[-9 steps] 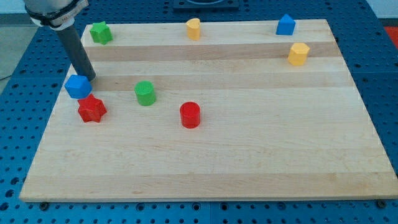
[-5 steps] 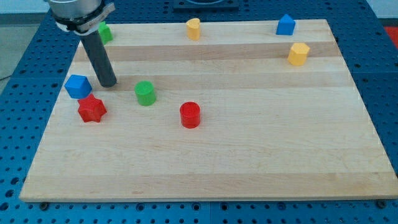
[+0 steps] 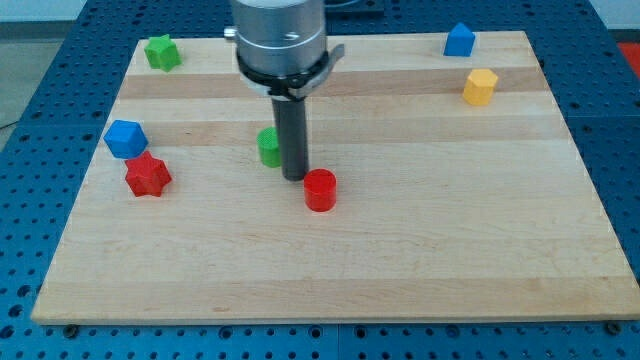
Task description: Place the green circle below the hexagon
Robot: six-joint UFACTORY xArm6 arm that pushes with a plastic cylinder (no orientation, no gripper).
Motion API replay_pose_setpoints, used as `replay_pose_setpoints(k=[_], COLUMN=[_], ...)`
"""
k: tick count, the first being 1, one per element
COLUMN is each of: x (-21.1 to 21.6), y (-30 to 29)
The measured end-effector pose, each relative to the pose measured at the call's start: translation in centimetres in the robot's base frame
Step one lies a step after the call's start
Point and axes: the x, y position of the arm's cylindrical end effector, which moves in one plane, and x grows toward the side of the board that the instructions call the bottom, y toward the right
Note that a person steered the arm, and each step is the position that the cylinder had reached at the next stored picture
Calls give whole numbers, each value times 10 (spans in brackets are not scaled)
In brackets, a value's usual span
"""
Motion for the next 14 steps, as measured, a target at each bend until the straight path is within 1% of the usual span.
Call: replay_pose_setpoints(k=[1,2,3,4,6,7,8,9,10,11,12,13,14], x=[0,-9,-24,-25,-25,-25,-33,-55,-62,-58,-58,-70,-94], y=[-25,-26,-6,30,-21,-36,-50,-46,4,83,115,87,71])
